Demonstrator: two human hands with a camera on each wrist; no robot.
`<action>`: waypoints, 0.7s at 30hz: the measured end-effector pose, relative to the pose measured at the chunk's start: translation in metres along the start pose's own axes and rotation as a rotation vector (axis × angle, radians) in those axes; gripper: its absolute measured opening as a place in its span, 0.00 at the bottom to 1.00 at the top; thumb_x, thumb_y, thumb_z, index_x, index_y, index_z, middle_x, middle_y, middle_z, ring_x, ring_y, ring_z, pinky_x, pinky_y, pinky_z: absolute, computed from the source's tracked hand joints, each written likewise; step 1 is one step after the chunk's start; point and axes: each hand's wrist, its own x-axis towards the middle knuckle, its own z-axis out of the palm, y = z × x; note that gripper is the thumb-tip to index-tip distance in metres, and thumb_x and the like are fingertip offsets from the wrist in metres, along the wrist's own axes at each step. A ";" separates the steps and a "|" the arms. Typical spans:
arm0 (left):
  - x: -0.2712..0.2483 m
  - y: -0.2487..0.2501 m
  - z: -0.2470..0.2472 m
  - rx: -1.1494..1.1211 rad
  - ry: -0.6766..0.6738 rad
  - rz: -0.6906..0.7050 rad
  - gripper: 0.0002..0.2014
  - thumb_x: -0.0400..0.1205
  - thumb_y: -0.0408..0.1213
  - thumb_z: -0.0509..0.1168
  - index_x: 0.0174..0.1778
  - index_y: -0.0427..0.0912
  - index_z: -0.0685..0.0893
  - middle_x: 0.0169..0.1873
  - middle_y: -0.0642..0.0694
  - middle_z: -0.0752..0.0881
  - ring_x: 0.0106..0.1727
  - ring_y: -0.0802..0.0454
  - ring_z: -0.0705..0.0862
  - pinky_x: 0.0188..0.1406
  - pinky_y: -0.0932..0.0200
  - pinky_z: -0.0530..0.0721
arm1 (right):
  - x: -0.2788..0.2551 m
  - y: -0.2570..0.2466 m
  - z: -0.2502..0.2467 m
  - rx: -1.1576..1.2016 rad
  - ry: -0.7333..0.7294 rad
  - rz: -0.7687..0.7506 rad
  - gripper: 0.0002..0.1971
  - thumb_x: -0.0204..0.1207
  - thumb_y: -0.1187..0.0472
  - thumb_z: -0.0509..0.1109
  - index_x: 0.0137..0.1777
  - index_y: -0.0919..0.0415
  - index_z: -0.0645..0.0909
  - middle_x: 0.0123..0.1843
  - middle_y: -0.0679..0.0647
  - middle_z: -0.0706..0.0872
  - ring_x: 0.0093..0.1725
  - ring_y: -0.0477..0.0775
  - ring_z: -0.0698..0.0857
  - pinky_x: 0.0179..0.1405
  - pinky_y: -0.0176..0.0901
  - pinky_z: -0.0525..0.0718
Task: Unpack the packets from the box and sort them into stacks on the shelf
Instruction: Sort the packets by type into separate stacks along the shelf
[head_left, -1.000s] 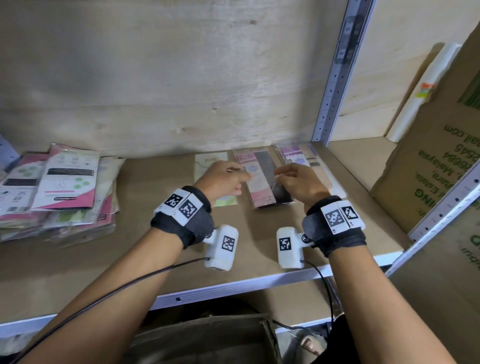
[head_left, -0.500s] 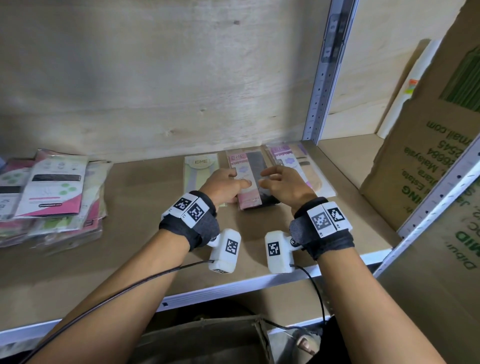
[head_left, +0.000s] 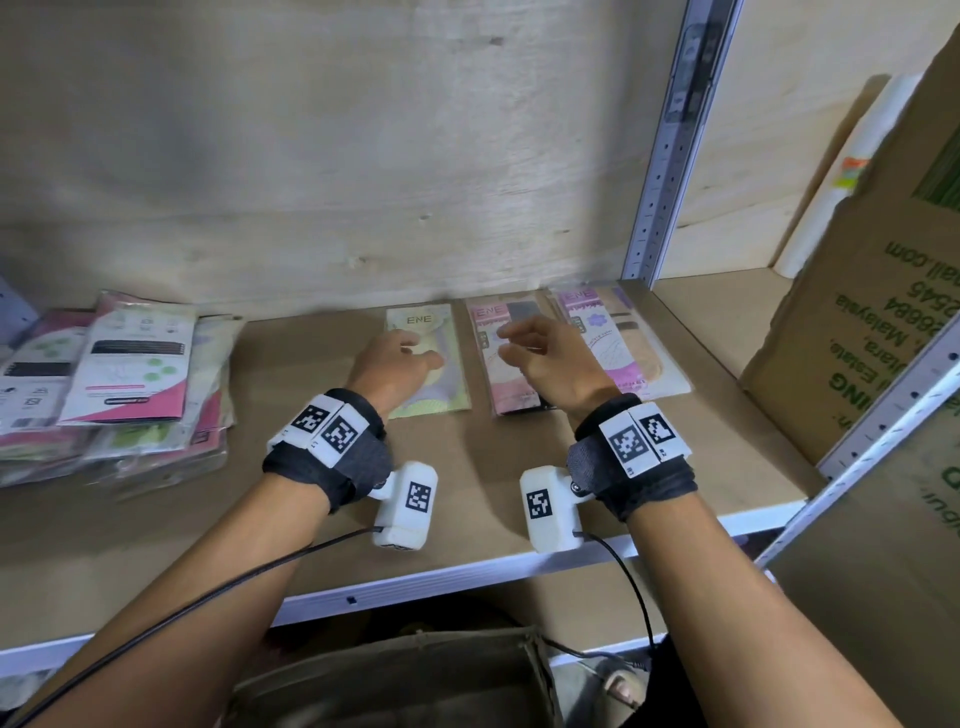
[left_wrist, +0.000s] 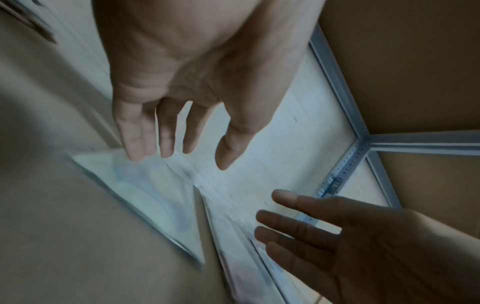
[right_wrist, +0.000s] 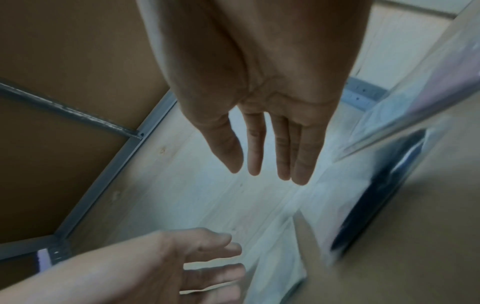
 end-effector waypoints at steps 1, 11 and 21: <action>0.002 -0.005 -0.008 -0.007 0.026 -0.025 0.26 0.77 0.42 0.74 0.72 0.41 0.81 0.69 0.44 0.83 0.69 0.45 0.81 0.74 0.45 0.78 | -0.001 -0.003 0.007 0.035 -0.037 -0.004 0.11 0.79 0.63 0.71 0.60 0.59 0.83 0.62 0.57 0.86 0.63 0.55 0.85 0.69 0.57 0.81; -0.004 -0.025 -0.034 -0.095 -0.029 -0.137 0.11 0.80 0.39 0.73 0.51 0.45 0.77 0.61 0.42 0.84 0.60 0.45 0.84 0.62 0.48 0.87 | -0.004 -0.011 0.051 -0.018 -0.262 0.113 0.19 0.79 0.57 0.72 0.69 0.56 0.78 0.70 0.60 0.80 0.64 0.58 0.84 0.68 0.50 0.79; -0.016 -0.027 -0.033 -0.143 -0.063 -0.134 0.19 0.81 0.38 0.73 0.67 0.39 0.80 0.61 0.41 0.86 0.59 0.47 0.86 0.55 0.55 0.88 | -0.006 -0.010 0.057 -0.065 -0.264 0.115 0.20 0.78 0.55 0.72 0.70 0.53 0.78 0.71 0.59 0.80 0.68 0.57 0.81 0.74 0.57 0.76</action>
